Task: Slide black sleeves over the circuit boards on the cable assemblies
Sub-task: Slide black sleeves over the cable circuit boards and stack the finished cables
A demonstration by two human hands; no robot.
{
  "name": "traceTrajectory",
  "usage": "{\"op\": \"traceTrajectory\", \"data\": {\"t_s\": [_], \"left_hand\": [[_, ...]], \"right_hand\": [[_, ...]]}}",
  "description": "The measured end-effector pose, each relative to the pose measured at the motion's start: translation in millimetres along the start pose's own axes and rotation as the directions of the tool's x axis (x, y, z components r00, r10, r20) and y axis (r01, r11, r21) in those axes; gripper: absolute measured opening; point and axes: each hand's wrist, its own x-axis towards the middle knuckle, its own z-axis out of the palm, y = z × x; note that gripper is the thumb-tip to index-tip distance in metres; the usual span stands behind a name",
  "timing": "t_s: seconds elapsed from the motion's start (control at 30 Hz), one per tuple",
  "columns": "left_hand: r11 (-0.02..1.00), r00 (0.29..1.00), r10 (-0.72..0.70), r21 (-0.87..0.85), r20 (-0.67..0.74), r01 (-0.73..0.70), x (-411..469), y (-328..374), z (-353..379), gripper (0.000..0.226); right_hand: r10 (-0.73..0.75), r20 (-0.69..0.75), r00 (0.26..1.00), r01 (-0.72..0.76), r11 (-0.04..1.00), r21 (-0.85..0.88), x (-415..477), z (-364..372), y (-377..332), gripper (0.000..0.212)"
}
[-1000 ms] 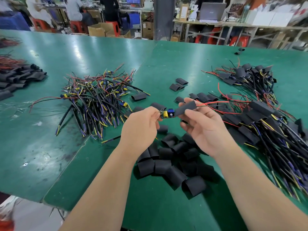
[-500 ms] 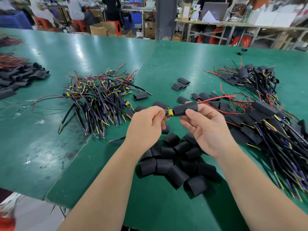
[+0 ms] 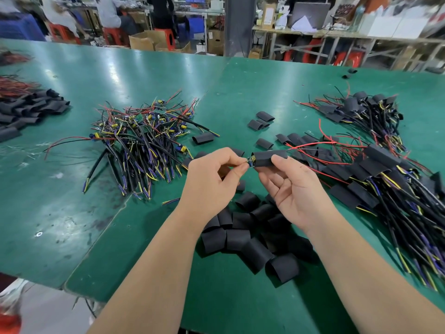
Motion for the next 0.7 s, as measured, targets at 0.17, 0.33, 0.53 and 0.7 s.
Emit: {"op": "traceTrajectory", "data": {"t_s": [0.17,0.33,0.53,0.7], "left_hand": [[0.993,0.998,0.062,0.099,-0.022,-0.06,0,-4,0,0.003],[0.997,0.999,-0.044,0.059,-0.028,0.046,0,-5,-3,0.025],[0.993,0.996,-0.076,-0.091,0.036,0.079,-1,2,-7,0.027],[0.971,0.969,-0.136,0.169,-0.205,0.172,9,-14,-26,0.009]], "right_hand": [[-0.051,0.084,0.995,0.068,0.975,-0.21,-2,-1,-2,0.034],[-0.039,0.126,0.991,0.07,0.964,-0.257,-4,1,3,0.04],[-0.072,-0.056,0.996,0.068,0.995,-0.079,-1,14,4,0.035],[-0.242,-0.225,0.944,0.267,0.96,0.089,1,10,-62,0.012]]}}
